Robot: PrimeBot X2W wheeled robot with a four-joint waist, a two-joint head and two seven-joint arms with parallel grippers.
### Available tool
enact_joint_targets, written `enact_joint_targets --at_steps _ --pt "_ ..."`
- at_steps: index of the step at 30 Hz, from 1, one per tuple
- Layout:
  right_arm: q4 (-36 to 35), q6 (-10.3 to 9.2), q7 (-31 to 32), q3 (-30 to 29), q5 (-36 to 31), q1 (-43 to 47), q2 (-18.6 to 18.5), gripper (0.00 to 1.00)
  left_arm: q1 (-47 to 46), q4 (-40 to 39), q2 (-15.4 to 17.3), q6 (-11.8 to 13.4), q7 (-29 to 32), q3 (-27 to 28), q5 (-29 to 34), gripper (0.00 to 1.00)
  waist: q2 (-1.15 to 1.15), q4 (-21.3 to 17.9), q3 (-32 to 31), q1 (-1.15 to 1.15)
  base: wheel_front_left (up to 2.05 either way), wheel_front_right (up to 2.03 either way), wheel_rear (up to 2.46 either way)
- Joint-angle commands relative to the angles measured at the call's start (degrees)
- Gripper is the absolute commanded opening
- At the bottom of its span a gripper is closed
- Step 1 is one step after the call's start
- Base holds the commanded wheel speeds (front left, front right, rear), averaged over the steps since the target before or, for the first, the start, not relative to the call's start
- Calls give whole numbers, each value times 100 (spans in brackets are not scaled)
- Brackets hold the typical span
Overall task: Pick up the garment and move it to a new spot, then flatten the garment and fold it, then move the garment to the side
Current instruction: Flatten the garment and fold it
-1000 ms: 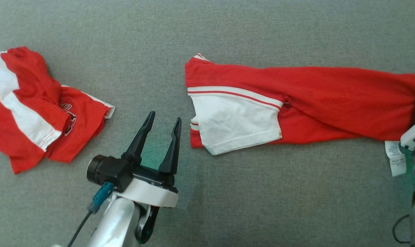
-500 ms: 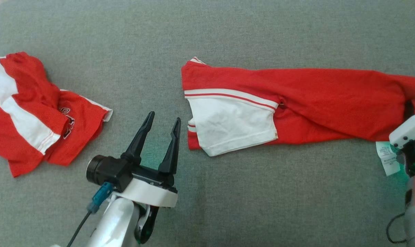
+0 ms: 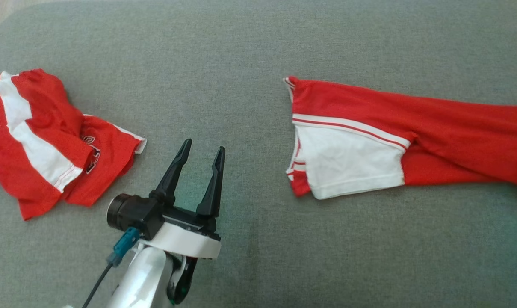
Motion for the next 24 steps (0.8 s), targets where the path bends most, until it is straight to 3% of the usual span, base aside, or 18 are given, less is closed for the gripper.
enact_joint_targets --at_steps 1,5,11,19,24 --pt "-253 -4 -76 -13 -146 -208 -106 0 -83 -194 47 9 -55 157 -71 100 0 8 -11 0 0 0 0" --pt "-371 -4 -100 -88 -415 -371 212 0 -41 -165 51 9 -55 151 -86 100 0 3 -122 0 0 0 0" --pt "-714 -4 -189 432 -335 -357 708 0 63 -136 61 9 -55 162 -87 100 0 -64 -412 0 0 0 0" --pt "-1375 -4 32 1494 383 -103 1227 0 293 -115 84 9 -55 231 -106 100 0 -179 -925 0 0 0 0" --pt "-1623 -4 193 2492 1375 116 1285 0 399 -104 85 9 -55 210 -137 100 0 -145 -1134 0 0 0 0"
